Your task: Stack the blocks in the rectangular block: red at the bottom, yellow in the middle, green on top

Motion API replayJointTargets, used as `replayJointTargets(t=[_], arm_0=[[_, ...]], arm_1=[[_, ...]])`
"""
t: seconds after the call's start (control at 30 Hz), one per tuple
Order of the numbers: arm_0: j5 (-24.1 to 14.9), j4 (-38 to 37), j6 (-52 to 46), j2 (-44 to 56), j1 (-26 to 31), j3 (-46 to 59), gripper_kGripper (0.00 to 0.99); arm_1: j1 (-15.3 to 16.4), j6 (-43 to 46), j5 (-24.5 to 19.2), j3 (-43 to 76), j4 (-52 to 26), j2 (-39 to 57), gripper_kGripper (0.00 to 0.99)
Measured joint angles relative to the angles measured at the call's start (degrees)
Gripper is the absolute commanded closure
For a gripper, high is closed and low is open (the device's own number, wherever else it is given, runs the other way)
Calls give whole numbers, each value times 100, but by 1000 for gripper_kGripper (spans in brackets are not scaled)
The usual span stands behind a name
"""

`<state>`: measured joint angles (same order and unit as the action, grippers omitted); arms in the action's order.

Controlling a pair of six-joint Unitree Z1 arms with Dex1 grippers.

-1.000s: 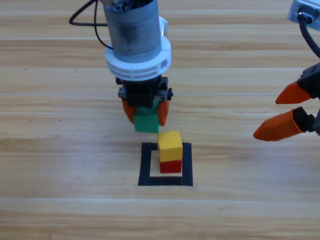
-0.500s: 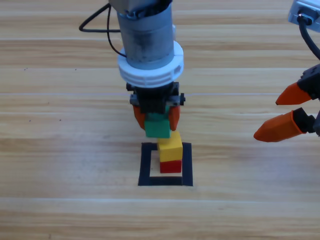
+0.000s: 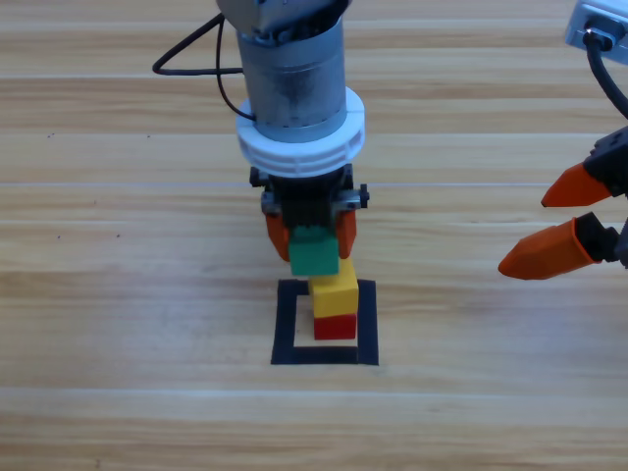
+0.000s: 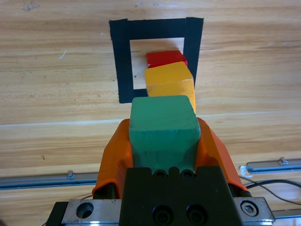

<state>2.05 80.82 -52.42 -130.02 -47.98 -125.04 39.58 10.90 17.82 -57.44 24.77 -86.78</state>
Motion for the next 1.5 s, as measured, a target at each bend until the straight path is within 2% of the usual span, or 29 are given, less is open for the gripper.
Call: replayJointTargets(t=[0.5, 1.5], arm_0=[[-8, 0, 0, -193, -219, -261, 864], [-119, 0, 86, -305, -226, -263, 867]], arm_1=[[0, 0, 0, 0, 0, 0, 0], [0, 1, 0, 0, 0, 0, 0]])
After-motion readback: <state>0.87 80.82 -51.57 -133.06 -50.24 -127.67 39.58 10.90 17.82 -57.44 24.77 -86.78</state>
